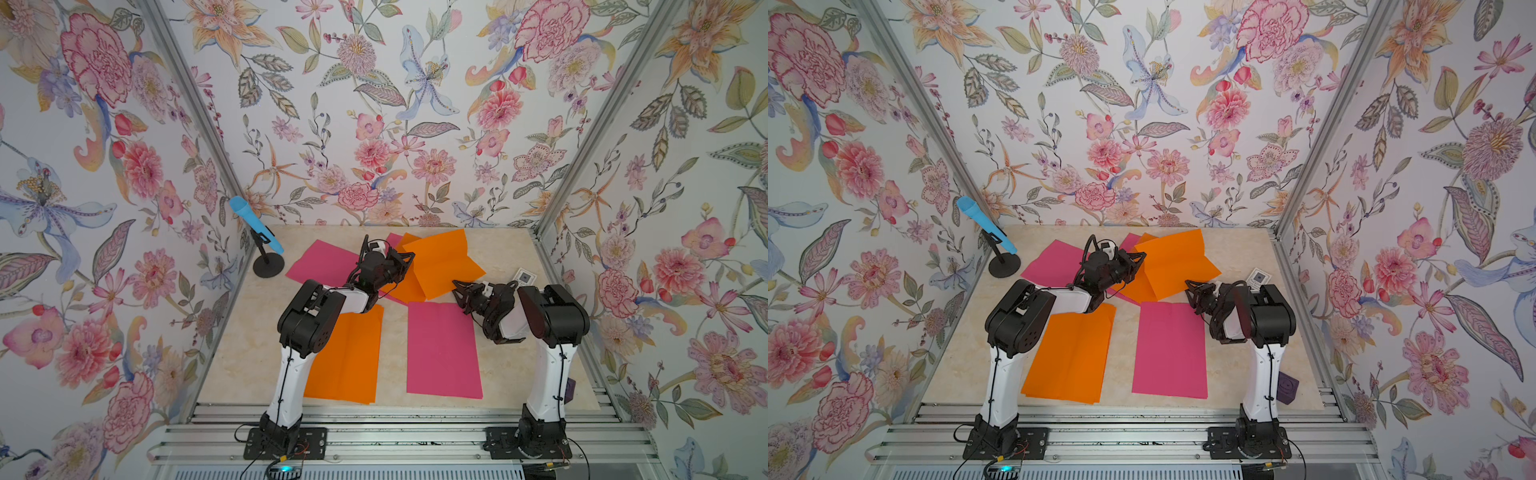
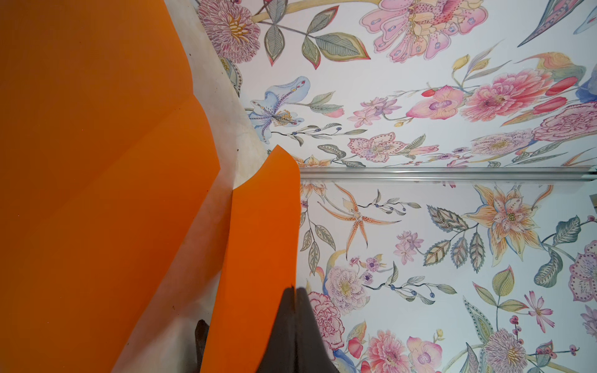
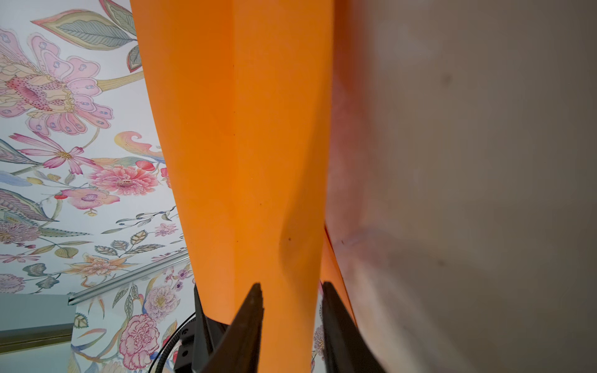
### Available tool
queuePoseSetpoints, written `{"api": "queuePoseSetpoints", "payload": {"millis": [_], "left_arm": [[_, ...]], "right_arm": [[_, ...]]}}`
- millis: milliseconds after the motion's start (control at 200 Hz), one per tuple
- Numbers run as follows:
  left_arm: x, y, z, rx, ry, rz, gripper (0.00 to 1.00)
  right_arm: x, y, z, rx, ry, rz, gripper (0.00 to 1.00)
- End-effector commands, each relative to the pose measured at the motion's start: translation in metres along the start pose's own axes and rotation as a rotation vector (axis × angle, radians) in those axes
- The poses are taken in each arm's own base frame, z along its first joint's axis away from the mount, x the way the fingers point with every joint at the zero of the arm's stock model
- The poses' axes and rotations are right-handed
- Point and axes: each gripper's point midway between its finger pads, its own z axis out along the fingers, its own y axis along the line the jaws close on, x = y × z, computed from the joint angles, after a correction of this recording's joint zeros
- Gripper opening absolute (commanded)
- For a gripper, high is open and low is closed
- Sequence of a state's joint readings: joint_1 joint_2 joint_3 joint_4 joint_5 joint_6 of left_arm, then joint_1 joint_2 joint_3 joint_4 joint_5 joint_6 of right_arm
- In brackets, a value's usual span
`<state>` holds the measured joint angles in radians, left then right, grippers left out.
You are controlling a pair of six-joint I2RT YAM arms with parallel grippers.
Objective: Sort the scattered colored papers by color
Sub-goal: Pick up the colored paper, then place the colored paper.
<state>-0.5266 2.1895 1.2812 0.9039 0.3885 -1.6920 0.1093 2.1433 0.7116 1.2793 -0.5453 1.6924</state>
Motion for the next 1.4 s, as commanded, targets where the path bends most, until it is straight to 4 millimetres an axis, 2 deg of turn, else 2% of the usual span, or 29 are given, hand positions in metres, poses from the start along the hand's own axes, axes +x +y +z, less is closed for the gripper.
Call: {"api": "queuePoseSetpoints", "payload": {"millis": [0,280,330,485,610,676,836,971,1021,1141,1211,1391], "left_arm": [[0.006,-0.025,-0.008,0.066,0.010,-0.005,0.00],[0.010,-0.025,-0.013,0.081,0.019,-0.020,0.00],[0.009,-0.025,-0.015,0.083,0.019,-0.018,0.03],[0.005,-0.026,-0.024,0.083,-0.001,0.019,0.30],[-0.002,-0.018,-0.034,0.053,-0.015,0.043,0.52],[-0.005,-0.013,-0.041,0.032,-0.016,0.066,0.57],[-0.012,0.014,-0.063,-0.073,-0.021,0.128,0.68],[-0.013,0.029,-0.083,-0.127,-0.011,0.170,0.94],[-0.015,0.033,-0.090,-0.147,-0.016,0.191,0.99],[-0.019,0.035,-0.106,-0.203,-0.030,0.266,1.00],[-0.020,0.028,-0.113,-0.221,-0.032,0.324,1.00],[-0.031,0.011,-0.137,-0.344,-0.063,0.534,1.00]], "right_arm": [[-0.003,0.014,-0.001,-0.059,0.000,-0.004,0.25],[-0.002,0.028,-0.001,-0.078,0.018,-0.026,0.04],[0.000,0.030,-0.001,-0.072,0.026,-0.031,0.00],[0.005,0.035,-0.004,-0.041,0.044,-0.072,0.00],[0.012,0.043,-0.004,-0.001,0.079,-0.133,0.00],[0.015,0.051,-0.005,0.016,0.096,-0.170,0.00],[0.027,0.067,-0.009,0.096,0.154,-0.287,0.00],[0.041,0.088,-0.014,0.193,0.197,-0.430,0.00],[0.046,0.097,-0.017,0.222,0.204,-0.479,0.00],[0.060,0.119,-0.022,0.258,0.223,-0.577,0.00],[0.070,0.131,-0.023,0.248,0.246,-0.608,0.00],[0.106,0.145,-0.020,0.272,0.326,-0.705,0.00]]}}
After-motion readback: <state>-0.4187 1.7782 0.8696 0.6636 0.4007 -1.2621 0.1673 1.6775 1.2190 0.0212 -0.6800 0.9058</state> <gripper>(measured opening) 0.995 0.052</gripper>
